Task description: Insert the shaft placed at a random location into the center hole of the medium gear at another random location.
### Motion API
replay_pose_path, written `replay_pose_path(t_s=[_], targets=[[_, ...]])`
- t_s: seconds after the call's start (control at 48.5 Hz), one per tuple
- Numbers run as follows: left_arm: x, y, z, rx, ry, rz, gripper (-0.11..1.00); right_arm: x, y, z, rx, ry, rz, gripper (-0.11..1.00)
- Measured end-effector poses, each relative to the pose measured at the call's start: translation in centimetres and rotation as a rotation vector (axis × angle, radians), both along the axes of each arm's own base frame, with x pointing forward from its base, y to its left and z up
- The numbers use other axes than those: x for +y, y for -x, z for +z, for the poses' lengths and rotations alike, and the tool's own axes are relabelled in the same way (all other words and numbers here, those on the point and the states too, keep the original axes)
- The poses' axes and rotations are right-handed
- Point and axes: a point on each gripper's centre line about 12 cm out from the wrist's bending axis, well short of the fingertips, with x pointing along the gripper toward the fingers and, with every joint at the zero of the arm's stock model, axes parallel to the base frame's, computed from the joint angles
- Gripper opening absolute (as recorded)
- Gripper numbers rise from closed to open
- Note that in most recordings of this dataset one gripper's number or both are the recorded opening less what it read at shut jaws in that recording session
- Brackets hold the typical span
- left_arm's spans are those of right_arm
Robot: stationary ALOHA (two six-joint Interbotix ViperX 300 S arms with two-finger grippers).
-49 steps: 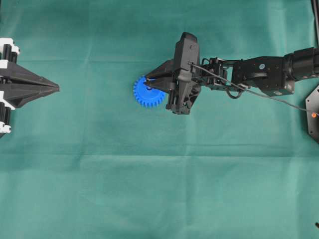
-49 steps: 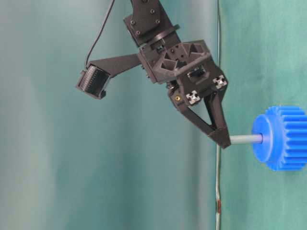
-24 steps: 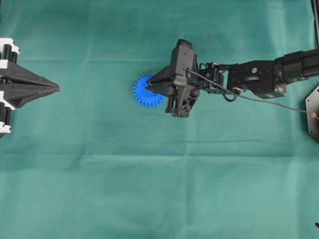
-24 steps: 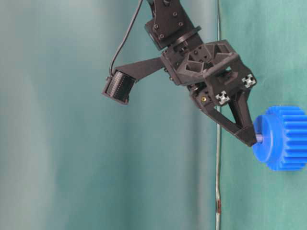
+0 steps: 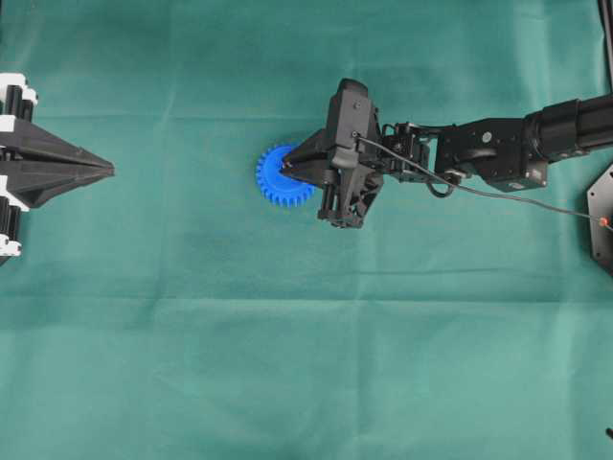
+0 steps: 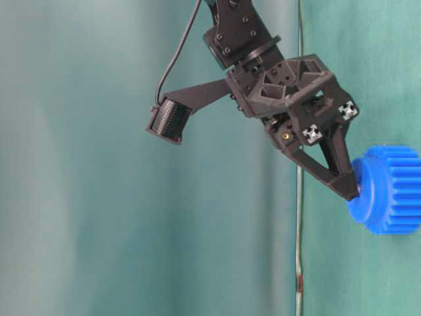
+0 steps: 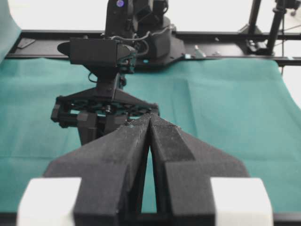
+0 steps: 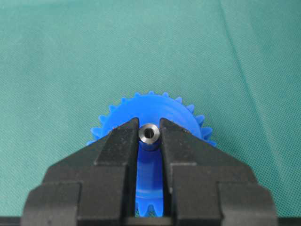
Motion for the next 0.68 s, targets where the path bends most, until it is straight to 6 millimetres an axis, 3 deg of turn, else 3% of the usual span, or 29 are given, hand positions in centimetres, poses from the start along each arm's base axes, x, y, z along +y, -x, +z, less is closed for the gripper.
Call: replay_pose_path(t_s=[0.309,0.371,0.577,0.68], targets=[[0.0,0.0,0.0,0.000,0.000,-0.002,0.00,0.1,0.0,0.0,0.000,0.000,0.002,0.15],[0.0,0.0,0.0,0.000,0.000,-0.002,0.00,0.1,0.0,0.0,0.002,0.000,0.002,0.26],[0.0,0.0,0.0,0.000,0.000,0.000,0.00,0.2,-0.1,0.2,-0.006,0.001,0.006,0.85],[0.0,0.0,0.0,-0.002,0.000,-0.002,0.00,0.2,-0.1,1.4,-0.034,0.003,0.005,0.84]])
